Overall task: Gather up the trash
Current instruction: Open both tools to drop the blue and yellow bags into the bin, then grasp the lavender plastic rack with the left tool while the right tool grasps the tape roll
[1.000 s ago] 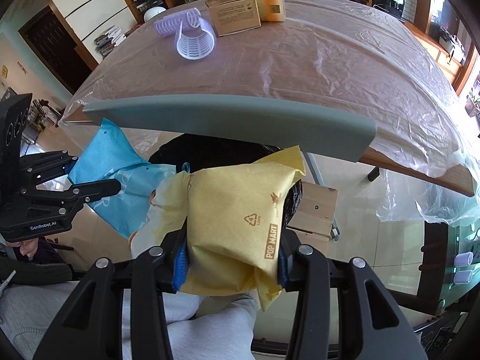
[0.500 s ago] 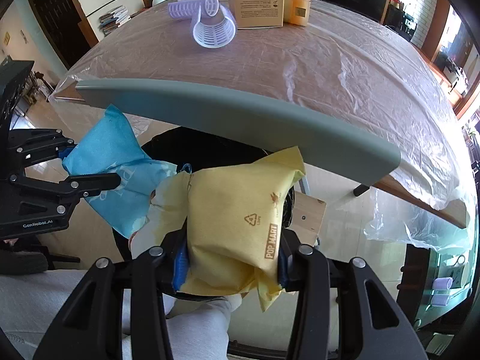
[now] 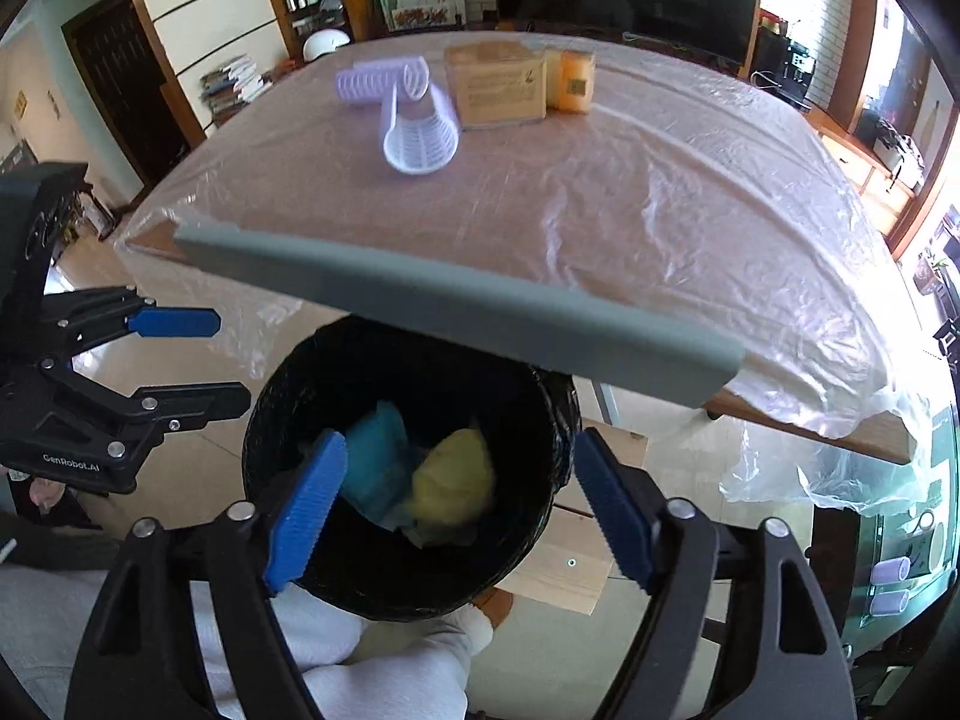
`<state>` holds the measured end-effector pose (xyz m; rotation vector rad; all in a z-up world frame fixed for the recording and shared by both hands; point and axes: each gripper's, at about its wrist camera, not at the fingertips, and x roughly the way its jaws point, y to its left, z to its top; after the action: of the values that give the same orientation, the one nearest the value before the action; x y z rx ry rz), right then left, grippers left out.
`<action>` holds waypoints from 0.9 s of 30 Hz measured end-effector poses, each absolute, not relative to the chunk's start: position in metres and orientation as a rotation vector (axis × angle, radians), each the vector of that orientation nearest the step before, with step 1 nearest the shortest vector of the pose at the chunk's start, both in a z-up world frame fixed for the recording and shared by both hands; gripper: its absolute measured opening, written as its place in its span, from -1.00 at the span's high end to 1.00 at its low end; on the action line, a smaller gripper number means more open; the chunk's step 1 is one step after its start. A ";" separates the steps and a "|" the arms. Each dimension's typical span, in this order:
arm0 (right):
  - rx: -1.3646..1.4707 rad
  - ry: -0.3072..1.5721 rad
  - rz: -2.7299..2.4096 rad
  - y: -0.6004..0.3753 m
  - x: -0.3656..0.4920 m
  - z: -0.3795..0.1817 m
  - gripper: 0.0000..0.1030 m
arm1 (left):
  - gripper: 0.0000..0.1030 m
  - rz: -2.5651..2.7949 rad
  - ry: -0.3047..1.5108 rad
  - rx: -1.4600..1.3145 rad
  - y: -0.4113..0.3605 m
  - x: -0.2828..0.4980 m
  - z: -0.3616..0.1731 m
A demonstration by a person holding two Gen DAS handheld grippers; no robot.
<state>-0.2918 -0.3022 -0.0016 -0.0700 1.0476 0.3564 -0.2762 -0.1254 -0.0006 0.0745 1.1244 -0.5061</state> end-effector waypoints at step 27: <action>-0.052 0.539 0.191 -0.323 -0.285 0.123 -0.92 | -0.96 -0.363 0.834 -0.139 -0.106 -0.260 0.095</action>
<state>-0.2854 -0.3234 0.1232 -0.0522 0.5391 0.1909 -0.2599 -0.1056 0.0952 -0.1389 0.8336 -0.3632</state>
